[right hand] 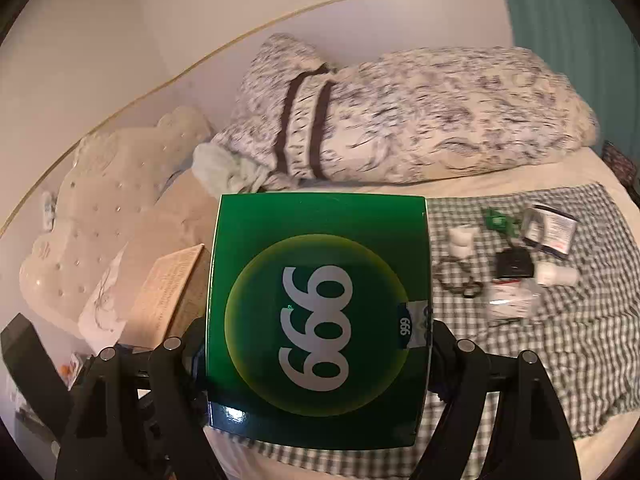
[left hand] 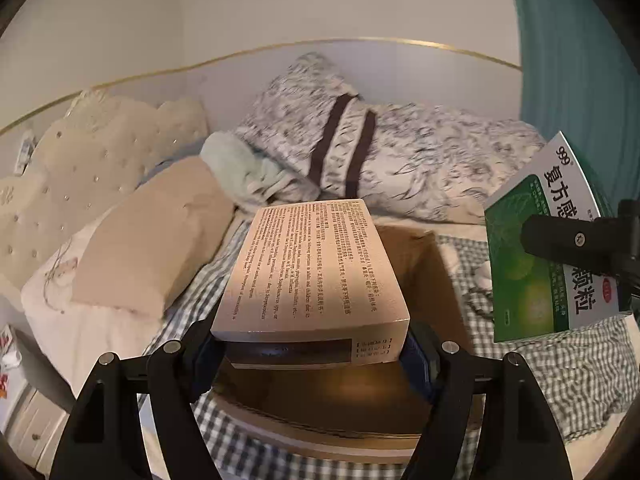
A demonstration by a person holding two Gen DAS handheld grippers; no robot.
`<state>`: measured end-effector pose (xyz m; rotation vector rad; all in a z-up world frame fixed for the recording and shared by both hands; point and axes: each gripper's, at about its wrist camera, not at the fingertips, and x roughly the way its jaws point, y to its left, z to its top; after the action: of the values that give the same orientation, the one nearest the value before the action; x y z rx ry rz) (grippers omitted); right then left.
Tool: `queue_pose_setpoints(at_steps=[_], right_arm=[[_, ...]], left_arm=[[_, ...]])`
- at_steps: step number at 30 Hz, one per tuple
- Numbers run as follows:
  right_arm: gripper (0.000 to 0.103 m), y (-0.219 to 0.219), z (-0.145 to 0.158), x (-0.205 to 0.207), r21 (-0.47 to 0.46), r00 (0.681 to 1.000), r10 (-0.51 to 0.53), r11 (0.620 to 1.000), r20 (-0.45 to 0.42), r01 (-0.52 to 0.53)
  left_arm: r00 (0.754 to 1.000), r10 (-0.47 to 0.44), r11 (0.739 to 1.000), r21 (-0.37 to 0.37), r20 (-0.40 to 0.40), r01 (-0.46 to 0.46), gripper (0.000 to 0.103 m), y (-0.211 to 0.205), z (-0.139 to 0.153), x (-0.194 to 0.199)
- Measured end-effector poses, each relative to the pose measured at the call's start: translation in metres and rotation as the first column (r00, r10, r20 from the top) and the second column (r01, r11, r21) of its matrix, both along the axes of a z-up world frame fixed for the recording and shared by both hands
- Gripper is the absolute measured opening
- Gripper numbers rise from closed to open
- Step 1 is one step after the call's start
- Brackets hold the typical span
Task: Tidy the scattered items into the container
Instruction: 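Carry both boxes over the cardboard box and open both tools to drop them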
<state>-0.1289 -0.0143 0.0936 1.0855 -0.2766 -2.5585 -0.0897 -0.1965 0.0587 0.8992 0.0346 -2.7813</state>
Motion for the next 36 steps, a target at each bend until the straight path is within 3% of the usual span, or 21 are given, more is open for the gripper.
queue_pose_setpoints(at_steps=[9, 17, 18, 19, 21, 23, 28, 36], right_arm=[[0.08, -0.043, -0.032, -0.025, 0.01, 0.996, 0.05, 0.999, 0.078, -0.05], [0.08, -0.052, -0.047, -0.035, 0.01, 0.995, 0.052, 0.999, 0.085, -0.053], [0.081, -0.052, -0.049, -0.034, 0.003, 0.996, 0.052, 0.999, 0.077, -0.052], [0.082, -0.053, -0.049, -0.034, -0.003, 0.997, 0.048, 0.999, 0.067, -0.048], [0.095, -0.053, -0.051, -0.032, -0.008, 0.998, 0.026, 1.0, 0.05, -0.025], [0.102, -0.051, -0.05, -0.031, -0.009, 0.999, -0.006, 1.0, 0.039, 0.007], [0.102, -0.039, -0.039, -0.027, -0.047, 1.0, -0.025, 0.999, 0.015, 0.026], [0.102, -0.012, -0.017, -0.011, -0.027, 0.998, -0.053, 0.998, -0.042, 0.052]], left_arm=[[0.999, 0.018, 1.0, 0.011, 0.031, -0.018, 0.076, -0.018, -0.035, -0.012], [1.0, 0.007, 1.0, 0.016, 0.029, -0.008, 0.077, -0.025, -0.049, -0.018], [1.0, -0.003, 1.0, 0.017, 0.024, 0.002, 0.079, -0.025, -0.05, -0.017], [1.0, -0.008, 1.0, 0.011, 0.018, 0.008, 0.088, -0.024, -0.051, -0.017], [1.0, 0.007, 1.0, -0.018, -0.005, -0.007, 0.103, -0.02, -0.051, -0.013], [1.0, 0.006, 0.999, -0.036, -0.028, -0.007, 0.103, -0.018, -0.049, -0.009], [1.0, 0.004, 0.999, -0.035, -0.029, -0.005, 0.103, -0.015, -0.045, -0.006], [0.999, -0.014, 1.0, -0.002, -0.038, 0.014, 0.103, 0.0, -0.027, 0.002]])
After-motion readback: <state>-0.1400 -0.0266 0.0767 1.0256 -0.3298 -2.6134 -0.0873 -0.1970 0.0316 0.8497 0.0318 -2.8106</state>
